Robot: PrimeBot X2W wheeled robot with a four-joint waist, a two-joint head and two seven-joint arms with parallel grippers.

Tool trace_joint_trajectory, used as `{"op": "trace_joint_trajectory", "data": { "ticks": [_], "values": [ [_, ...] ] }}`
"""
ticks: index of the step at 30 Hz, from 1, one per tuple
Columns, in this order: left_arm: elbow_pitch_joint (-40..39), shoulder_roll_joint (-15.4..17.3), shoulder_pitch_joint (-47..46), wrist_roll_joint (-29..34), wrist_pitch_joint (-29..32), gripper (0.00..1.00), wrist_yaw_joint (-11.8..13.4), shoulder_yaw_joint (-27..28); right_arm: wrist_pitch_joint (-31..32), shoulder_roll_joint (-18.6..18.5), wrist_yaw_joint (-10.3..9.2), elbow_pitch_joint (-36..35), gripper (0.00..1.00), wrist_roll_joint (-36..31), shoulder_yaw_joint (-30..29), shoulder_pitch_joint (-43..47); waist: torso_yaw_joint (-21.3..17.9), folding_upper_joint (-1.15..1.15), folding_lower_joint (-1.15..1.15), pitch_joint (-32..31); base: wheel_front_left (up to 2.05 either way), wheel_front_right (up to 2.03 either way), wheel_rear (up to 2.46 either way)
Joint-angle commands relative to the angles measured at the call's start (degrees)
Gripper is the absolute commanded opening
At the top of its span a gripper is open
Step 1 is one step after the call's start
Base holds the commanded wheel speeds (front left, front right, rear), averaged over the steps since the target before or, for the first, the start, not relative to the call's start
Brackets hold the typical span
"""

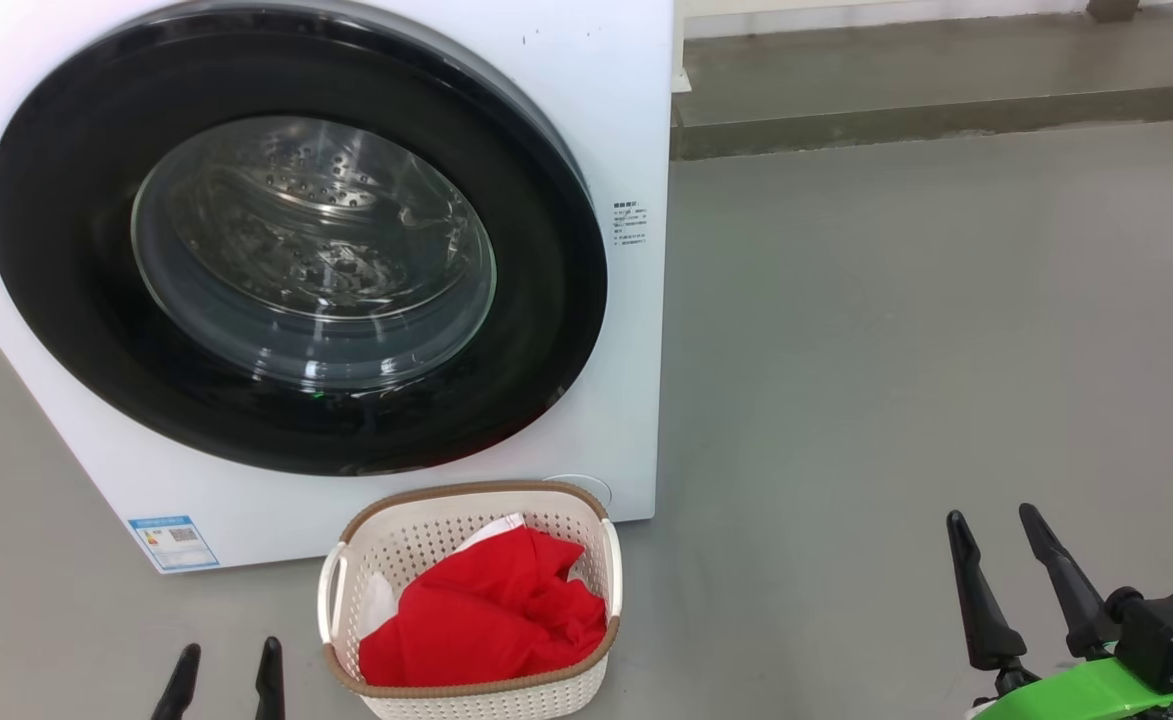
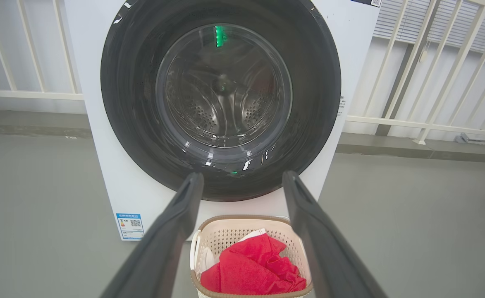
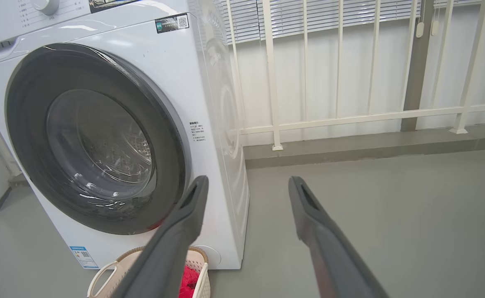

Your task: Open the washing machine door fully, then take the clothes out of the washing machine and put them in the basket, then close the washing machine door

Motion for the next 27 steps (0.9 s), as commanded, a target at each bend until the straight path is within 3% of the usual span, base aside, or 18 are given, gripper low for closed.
{"op": "trace_joint_trajectory", "data": {
  "ticks": [1,2,11,15,27],
  "values": [
    [-1.09,0.23,-1.01,-0.06,-0.46,1.0,-0.21,2.05,-0.37,-0.54,-0.06,-1.37,1.0,-0.8,1.55,-0.9,0.01,0.0,0.0,0.0,0.0,0.0,0.0],
    [0.06,0.0,0.0,0.01,0.0,0.0,0.01,0.0,-0.01,0.03,0.0,0.0,0.0,-0.22,0.15,0.01,0.01,0.0,0.0,0.0,0.0,0.0,0.0],
    [5.35,-1.54,0.4,-1.31,0.87,0.0,0.08,-0.52,0.41,1.64,0.0,5.31,0.0,0.91,0.85,2.44,0.01,0.0,0.01,0.06,0.0,0.0,0.0],
    [5.3,-1.47,-0.18,-4.49,1.75,0.0,0.07,-0.44,1.28,1.66,0.0,5.11,0.0,3.82,0.6,2.0,0.05,0.0,0.13,0.21,0.0,0.0,0.0],
    [5.29,-1.32,-1.49,-11.44,3.45,0.0,0.03,-0.44,3.1,1.69,-0.01,4.88,0.0,10.18,0.17,0.93,0.11,0.0,0.0,0.91,0.0,0.0,0.0]
  ]
}}
